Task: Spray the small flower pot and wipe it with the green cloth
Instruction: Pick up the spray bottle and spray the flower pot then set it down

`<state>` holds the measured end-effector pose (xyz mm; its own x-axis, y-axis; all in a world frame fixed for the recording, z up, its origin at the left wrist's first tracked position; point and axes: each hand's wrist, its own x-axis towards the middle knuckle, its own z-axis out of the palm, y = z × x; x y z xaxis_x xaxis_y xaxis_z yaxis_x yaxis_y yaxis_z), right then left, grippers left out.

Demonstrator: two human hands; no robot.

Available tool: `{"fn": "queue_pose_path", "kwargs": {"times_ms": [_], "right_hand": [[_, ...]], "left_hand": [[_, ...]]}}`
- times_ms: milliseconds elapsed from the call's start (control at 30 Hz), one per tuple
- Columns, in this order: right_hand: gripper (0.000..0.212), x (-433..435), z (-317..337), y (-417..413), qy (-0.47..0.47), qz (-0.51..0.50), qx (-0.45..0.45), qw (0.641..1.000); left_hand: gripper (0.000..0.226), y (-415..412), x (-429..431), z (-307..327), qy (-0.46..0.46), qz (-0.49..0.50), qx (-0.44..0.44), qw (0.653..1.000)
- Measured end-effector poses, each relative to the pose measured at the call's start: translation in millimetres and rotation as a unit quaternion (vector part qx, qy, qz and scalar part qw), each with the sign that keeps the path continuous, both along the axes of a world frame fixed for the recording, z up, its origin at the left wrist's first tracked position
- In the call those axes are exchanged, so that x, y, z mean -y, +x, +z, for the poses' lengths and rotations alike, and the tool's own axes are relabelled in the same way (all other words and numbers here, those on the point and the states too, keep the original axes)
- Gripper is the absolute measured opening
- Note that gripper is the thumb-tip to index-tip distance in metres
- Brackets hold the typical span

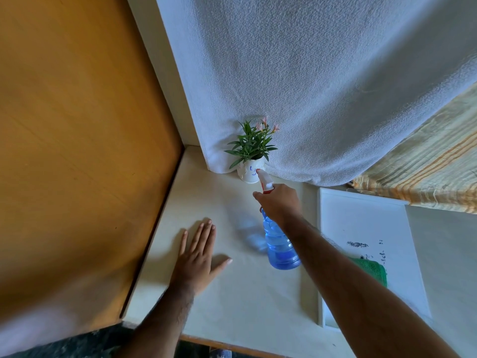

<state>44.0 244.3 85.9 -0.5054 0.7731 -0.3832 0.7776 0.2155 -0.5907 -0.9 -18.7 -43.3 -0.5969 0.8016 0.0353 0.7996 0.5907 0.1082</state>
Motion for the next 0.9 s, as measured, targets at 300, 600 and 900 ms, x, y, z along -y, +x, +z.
{"fn": "queue_pose_path", "kwargs": {"times_ms": [300, 600, 900], "right_hand": [[0.017, 4, 3, 14, -0.004, -0.008, -0.056, 0.998], [0.018, -24, 47, 75, 0.068, -0.106, -0.338, 0.933], [0.024, -105, 42, 133, 0.203, -0.203, -0.365, 0.886]], "left_hand": [[0.098, -2, 2, 2, -0.005, 0.0, 0.011, 1.0], [0.099, -2, 2, 8, -0.008, -0.005, 0.031, 0.999], [0.101, -2, -2, 6, -0.011, -0.017, 0.033, 0.999]]}}
